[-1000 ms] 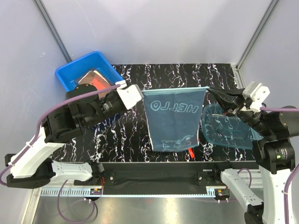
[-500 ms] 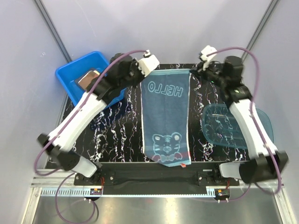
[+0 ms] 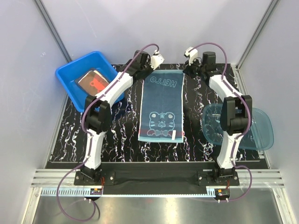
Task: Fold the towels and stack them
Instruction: Fold the towel
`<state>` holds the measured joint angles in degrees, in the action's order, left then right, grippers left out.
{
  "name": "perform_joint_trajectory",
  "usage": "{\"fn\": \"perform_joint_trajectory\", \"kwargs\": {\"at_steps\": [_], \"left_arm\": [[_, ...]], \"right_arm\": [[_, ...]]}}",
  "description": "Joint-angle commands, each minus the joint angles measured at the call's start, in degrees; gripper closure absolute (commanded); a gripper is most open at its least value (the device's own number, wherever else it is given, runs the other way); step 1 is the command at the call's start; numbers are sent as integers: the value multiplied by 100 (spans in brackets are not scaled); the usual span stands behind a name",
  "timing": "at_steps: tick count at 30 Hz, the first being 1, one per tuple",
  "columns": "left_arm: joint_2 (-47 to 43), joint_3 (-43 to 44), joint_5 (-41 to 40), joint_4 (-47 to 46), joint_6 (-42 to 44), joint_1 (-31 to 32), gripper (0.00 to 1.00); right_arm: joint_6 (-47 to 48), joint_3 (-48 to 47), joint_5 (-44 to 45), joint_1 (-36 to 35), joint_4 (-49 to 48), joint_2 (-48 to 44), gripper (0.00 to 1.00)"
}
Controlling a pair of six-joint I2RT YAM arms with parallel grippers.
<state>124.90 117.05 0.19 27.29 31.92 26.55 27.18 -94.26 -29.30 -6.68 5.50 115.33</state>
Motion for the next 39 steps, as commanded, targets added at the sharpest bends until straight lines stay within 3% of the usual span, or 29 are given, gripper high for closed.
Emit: {"fn": "perform_joint_trajectory", "kwargs": {"at_steps": [1,6,12,18,24,32,39], "left_arm": [[77,370,-265,-1181,148,-105,100],[403,573,-133,-1191,226,-158,100],[-44,73,-54,-954,455,-150,100],[-1300,-1779,280,-1103,429,-36,100],[-2266,-3098,667,-989,86,35,100],[-3427,-4216,877,-523,-221,298,100],[-4333,-5218,948,-488,-625,518,100]], "right_arm": [[244,-532,345,167,-497,261,100],[384,-857,425,167,-576,710,100],[648,-578,451,167,-50,456,100],[578,564,644,-52,144,-685,100],[237,1758,1224,-457,364,-1608,100],[-615,3035,1787,-1037,760,-3146,100],[-1346,3949,2085,-1389,1076,-3780,100]]}}
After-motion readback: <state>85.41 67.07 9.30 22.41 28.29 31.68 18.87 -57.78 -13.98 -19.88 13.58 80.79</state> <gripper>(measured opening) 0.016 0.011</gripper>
